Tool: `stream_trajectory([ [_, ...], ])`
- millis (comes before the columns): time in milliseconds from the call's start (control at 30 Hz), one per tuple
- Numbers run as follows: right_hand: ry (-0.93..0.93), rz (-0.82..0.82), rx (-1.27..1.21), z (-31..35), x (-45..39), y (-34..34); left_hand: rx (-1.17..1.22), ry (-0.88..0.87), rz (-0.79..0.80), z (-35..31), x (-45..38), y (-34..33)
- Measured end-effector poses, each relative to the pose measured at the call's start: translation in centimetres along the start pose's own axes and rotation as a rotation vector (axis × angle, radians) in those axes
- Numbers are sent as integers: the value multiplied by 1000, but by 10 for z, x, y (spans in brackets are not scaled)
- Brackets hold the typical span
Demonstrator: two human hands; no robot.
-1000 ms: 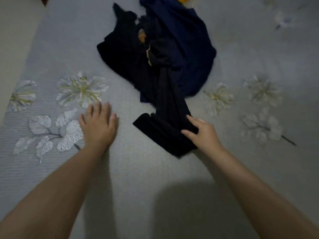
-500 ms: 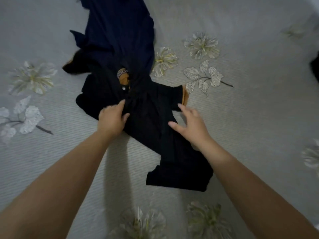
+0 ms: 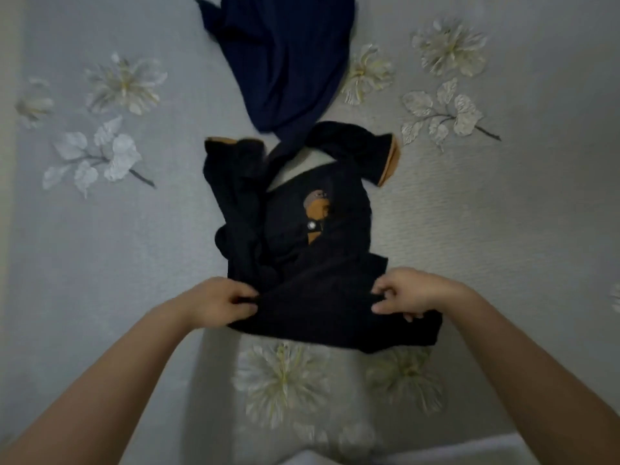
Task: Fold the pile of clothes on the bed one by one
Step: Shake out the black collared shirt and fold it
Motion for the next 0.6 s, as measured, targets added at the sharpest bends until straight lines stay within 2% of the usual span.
stream_trajectory([
  [33, -19, 73, 67, 3, 4, -1, -45, 96, 151, 1, 4, -10],
  [67, -15, 22, 112, 8, 5, 5, -128, 162, 216, 1, 6, -15],
  [100, -19, -131, 137, 12, 2, 16, -221, 198, 173, -1, 6, -17],
  [133, -47, -343, 137, 16, -1, 30, -285, 217, 42, -5, 5, -13],
  [200, -169, -668, 73, 22, -9, 49, -292, 208, -373, -16, 1, 1],
  [267, -284, -692, -64, 24, -27, 46, -184, 63, -838, -33, 0, 10],
  [300, -298, -664, -133, 26, -36, 37, -185, -33, -986, -40, -3, 12],
  [333, -279, -663, -188, 28, -45, 27, -222, -75, -1033, -44, -9, 11],
  [433, -131, -785, -454, 25, -53, 11, -311, 59, -744, -41, -34, -3],
  [467, -94, -843, -539, 20, -50, 12, -331, 105, -709, -33, -38, -5],
  [600, -139, -1229, -638, -29, -12, 17, -280, 263, -804, -5, -14, 0],
])
Point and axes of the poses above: each hand's wrist, its own x-axis away from the middle knuckle, its own y-axis out of the back of the hand, z = x × y, the point moved 3 cm from there along -x, towards the middle knuckle, and after that the axes turned 9 degrees about x, right-handed, at the moved point
